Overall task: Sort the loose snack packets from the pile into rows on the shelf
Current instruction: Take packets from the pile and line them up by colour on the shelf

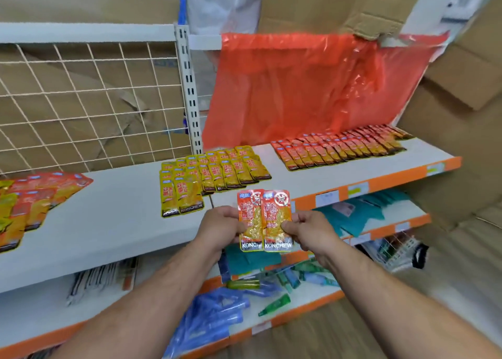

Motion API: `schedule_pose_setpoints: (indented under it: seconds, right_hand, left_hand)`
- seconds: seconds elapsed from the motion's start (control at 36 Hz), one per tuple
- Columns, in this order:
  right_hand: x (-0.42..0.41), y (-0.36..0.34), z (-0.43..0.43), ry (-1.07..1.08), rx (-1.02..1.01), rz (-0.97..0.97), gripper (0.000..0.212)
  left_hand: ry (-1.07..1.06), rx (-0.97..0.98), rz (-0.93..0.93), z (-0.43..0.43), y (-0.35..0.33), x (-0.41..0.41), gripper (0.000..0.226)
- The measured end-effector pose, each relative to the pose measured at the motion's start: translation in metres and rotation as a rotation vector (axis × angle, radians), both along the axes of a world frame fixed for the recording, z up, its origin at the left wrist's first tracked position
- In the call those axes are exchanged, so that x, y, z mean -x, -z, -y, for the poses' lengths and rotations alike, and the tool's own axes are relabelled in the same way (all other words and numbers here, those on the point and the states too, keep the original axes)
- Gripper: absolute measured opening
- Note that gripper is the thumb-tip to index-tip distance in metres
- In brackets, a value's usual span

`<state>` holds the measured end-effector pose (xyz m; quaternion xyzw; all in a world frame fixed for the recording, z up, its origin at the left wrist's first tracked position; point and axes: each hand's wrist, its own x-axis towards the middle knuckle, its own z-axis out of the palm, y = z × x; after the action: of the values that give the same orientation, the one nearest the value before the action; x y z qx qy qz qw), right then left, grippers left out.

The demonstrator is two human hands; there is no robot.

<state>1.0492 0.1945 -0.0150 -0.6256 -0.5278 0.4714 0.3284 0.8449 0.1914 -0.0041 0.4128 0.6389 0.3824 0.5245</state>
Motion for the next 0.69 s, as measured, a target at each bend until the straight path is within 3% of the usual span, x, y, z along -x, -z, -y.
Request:
schedule_pose_setpoints:
  seconds: [0.25, 0.39, 0.69]
  right_hand:
    - [-0.099, -0.002, -0.022, 0.031, -0.029, 0.002, 0.031]
    - [-0.158, -0.007, -0.048, 0.035, -0.012, 0.001, 0.043]
    - [-0.231, -0.012, -0.107, -0.034, -0.044, 0.03, 0.042]
  left_hand:
    - [0.017, 0.007, 0.001, -0.031, -0.003, -0.101, 0.013]
    - [-0.009, -0.011, -0.015, -0.053, -0.003, -0.16, 0.013]
    - [-0.068, -0.018, -0.003, -0.098, -0.011, -0.232, 0.01]
